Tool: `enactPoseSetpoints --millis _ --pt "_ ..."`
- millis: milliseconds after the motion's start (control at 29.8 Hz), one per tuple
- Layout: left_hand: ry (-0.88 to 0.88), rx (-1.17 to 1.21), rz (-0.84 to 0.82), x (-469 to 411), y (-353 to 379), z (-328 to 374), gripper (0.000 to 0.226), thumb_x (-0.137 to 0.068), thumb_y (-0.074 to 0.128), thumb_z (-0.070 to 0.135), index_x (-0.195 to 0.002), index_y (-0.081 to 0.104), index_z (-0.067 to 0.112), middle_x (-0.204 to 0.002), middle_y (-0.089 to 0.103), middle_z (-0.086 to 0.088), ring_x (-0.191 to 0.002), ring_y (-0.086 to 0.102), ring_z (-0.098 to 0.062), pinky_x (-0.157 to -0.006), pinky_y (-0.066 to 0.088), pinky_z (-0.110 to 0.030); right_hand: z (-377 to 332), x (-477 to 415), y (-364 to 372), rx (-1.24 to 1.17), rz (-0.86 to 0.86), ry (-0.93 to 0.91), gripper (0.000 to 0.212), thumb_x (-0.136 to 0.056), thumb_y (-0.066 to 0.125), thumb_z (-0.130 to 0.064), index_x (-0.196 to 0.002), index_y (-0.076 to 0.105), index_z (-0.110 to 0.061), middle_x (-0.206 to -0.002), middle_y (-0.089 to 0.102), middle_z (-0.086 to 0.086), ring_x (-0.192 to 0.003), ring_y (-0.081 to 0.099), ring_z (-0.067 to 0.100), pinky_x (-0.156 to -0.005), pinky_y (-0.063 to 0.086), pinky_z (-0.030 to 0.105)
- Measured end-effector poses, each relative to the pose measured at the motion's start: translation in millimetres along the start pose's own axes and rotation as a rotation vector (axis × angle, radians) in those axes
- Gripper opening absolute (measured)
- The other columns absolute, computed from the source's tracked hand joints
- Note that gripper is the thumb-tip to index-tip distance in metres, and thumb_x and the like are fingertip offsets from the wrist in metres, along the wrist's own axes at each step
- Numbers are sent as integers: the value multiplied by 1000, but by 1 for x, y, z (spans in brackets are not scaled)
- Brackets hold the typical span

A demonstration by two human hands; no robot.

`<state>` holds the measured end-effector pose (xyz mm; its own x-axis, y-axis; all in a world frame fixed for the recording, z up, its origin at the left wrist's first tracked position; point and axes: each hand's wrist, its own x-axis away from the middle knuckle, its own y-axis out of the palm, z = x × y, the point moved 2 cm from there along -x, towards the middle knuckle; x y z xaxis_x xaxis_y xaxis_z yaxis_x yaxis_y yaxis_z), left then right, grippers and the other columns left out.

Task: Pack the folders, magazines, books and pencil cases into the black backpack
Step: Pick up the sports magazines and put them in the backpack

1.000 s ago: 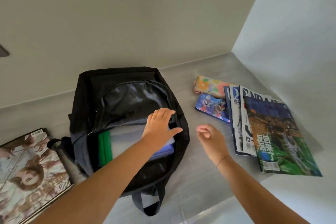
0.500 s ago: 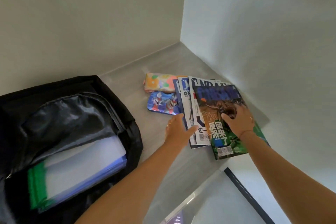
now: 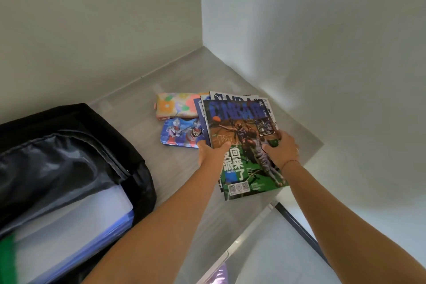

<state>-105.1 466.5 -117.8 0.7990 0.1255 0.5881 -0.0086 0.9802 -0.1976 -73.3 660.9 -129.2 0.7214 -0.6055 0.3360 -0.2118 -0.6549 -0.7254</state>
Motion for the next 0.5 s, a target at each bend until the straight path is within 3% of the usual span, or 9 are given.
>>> enactPoseSetpoints --millis 67,168,336,437,504 --pt "-16 38 -44 -7 -3 -2 53 -70 80 29 -110 49 15 -107 67 -7 -89 64 -23 -86 54 -39 0 -4 1 -81 -13 16 56 -78 72 -21 -128 50 -15 -127 55 9 -120 47 31 -101 40 45" --pt "-6 84 -131 -6 -7 -5 47 -74 79 21 -112 52 16 -109 67 -8 -97 65 -25 -92 52 -43 0 -3 -1 -219 -90 11 37 -80 69 -11 -116 58 -9 -110 64 8 -97 59 26 -88 47 35" --pt "201 44 -181 11 -28 -7 42 -77 74 10 -113 53 18 -95 70 -1 -88 67 -20 -78 52 -31 5 -2 -10 -431 -332 -15 12 -84 66 -17 -95 66 -13 -95 72 11 -94 65 33 -92 50 48" --pt "287 30 -213 24 -52 -1 41 -78 74 9 -111 54 21 -93 69 5 -82 67 -10 -64 52 -13 2 1 -16 -531 -418 -69 22 -85 66 -15 -105 58 -11 -105 67 13 -99 64 30 -100 44 49" --pt "334 9 -225 33 -66 5 40 -78 74 11 -109 54 25 -94 70 7 -80 67 -3 -63 51 -11 -9 10 -9 -679 -579 -54 36 -85 64 -12 -118 51 -10 -113 64 15 -104 63 30 -99 45 47"
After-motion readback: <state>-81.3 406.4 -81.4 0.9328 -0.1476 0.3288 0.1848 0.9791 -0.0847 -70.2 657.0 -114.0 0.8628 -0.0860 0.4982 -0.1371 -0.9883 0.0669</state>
